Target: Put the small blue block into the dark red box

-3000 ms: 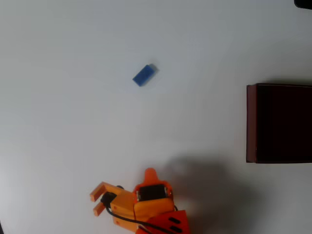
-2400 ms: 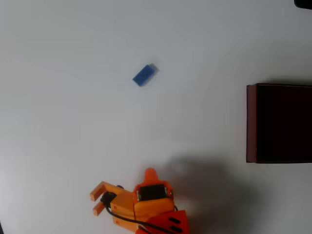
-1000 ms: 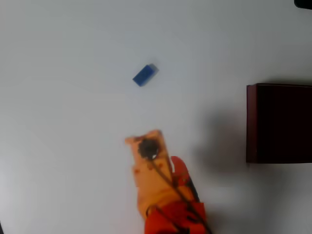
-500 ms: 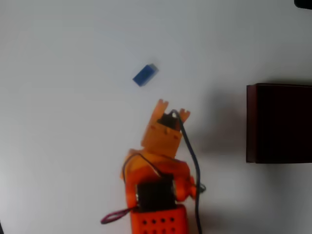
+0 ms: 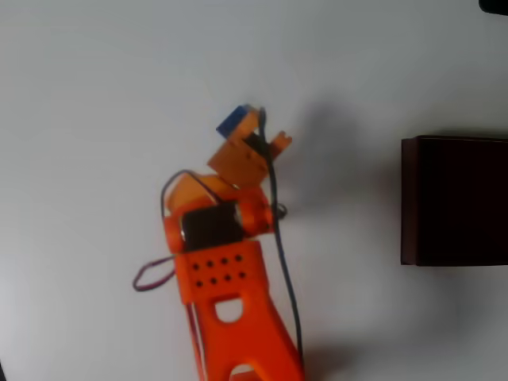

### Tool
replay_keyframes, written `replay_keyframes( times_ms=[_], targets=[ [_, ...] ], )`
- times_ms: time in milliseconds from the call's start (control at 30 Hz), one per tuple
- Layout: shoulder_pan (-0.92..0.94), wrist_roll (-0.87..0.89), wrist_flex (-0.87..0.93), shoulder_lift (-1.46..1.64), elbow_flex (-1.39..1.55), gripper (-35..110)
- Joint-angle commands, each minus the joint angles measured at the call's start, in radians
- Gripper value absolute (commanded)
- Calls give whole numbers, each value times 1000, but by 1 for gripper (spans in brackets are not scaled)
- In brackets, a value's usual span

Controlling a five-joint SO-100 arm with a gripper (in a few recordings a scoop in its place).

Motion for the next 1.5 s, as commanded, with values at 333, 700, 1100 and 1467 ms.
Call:
replay_keyframes(
  times_ms=[333, 700, 1100, 1467],
  targets=[
    [5, 29, 84, -247, -362, 25],
    [21, 14, 164, -411, -600, 25],
    [38, 20, 305, -637, -920, 25],
    [49, 9, 313, -726, -1012, 25]
  ],
)
